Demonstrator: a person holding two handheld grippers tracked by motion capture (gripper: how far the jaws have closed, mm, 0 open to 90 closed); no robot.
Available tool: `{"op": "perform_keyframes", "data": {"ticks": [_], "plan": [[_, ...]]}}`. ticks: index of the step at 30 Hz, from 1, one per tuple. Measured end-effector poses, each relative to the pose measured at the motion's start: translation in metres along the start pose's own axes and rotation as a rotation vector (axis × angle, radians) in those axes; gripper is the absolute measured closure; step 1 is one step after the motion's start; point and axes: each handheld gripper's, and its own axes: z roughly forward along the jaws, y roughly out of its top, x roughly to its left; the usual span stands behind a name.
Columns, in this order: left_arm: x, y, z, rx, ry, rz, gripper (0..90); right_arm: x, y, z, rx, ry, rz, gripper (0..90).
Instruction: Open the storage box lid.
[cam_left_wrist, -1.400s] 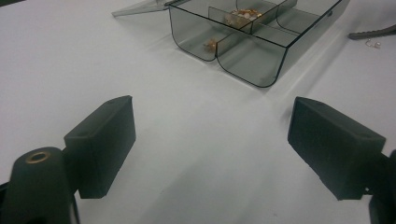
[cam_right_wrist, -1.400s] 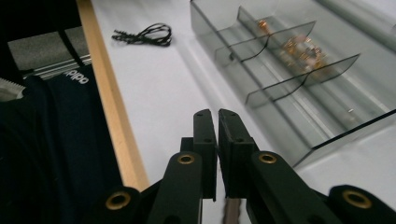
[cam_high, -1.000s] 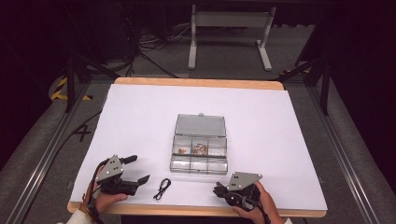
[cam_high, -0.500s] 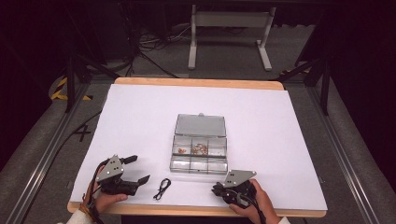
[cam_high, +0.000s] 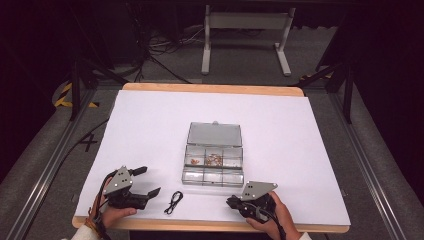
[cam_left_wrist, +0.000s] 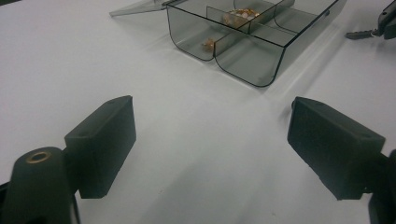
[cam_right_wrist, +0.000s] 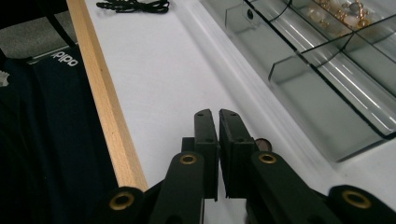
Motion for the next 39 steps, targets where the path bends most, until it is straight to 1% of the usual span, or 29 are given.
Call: {"op": "perform_keyframes", "data": {"ticks": [7,10,12,14,18,23,29,30,34,39], "plan": [[0.000,0.000,0.000,-0.002,0.000,-0.008,16.0,0.002,0.005,-0.006,-0.033,0.009,-0.011,87.0],[0.000,0.000,0.000,-0.001,0.001,-0.002,16.0,0.002,0.008,-0.010,-0.053,0.015,-0.012,87.0],[0.000,0.000,0.000,-0.001,0.002,-0.002,16.0,0.001,0.010,-0.013,-0.072,0.014,-0.014,87.0],[0.000,0.000,0.000,-0.001,0.002,-0.002,16.0,0.001,0.011,-0.015,-0.076,0.013,-0.015,87.0],[0.000,0.000,0.000,0.000,0.002,-0.002,16.0,-0.003,0.016,-0.021,-0.102,-0.004,-0.021,87.0],[0.000,0.000,0.000,0.000,0.004,0.001,16.0,-0.012,0.024,-0.030,-0.144,-0.029,-0.016,87.0],[0.001,0.000,0.000,0.001,0.005,-0.002,15.9,-0.027,0.031,-0.035,-0.176,-0.050,0.002,87.0],[0.001,0.000,0.000,0.001,0.006,-0.002,15.9,-0.027,0.031,-0.035,-0.176,-0.050,0.002,87.0],[0.001,0.000,0.000,0.001,0.005,-0.003,15.8,-0.039,0.036,-0.032,-0.176,-0.073,0.007,87.0],[0.001,0.000,0.000,0.000,0.003,-0.003,15.8,-0.054,0.040,-0.026,-0.180,-0.087,0.032,87.0]]}}
